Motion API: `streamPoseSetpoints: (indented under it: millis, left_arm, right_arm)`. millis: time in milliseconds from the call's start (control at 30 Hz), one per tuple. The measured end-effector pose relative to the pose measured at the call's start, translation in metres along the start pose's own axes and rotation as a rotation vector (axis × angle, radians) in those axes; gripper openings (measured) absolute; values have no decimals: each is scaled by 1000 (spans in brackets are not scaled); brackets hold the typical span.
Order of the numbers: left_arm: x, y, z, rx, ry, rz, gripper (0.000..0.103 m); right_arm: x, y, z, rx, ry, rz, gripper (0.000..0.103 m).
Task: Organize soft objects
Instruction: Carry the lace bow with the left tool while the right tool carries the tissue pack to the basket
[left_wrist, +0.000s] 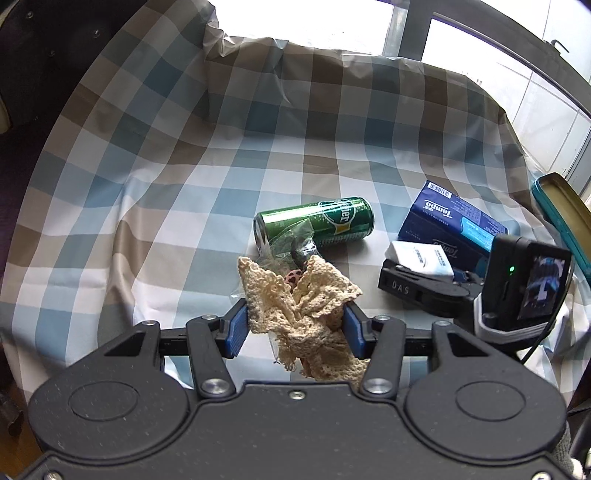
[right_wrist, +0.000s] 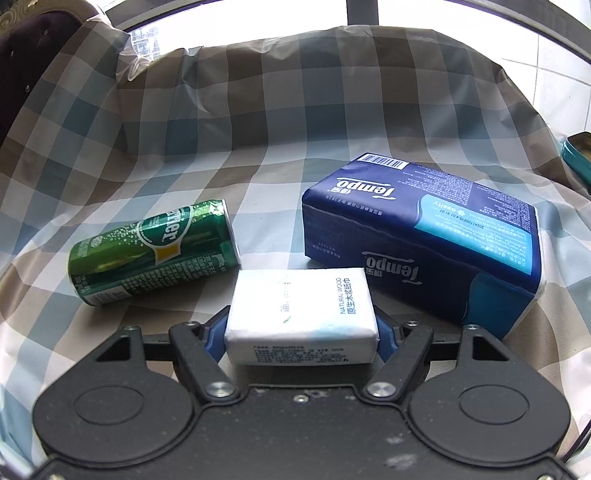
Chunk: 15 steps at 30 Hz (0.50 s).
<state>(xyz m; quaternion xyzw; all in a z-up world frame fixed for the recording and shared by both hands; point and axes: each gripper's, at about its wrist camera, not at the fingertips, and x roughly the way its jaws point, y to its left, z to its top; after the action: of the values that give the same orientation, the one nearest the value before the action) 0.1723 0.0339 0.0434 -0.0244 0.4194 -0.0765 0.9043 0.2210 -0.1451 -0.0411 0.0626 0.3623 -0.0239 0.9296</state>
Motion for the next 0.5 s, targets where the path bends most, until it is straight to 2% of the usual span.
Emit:
streamPoseSetpoints:
  millis: [167, 300, 500]
  left_arm:
    - [-13, -3, -23, 3, -5, 0, 51]
    - [-25, -7, -37, 6, -16, 6, 51]
    - [-41, -19, -59, 24, -28, 8, 51]
  right_arm:
    - [-58, -10, 9, 8, -98, 43, 74]
    - [-123, -27, 11, 39, -184, 82, 74]
    - [-213, -44, -8, 42, -303, 113, 74]
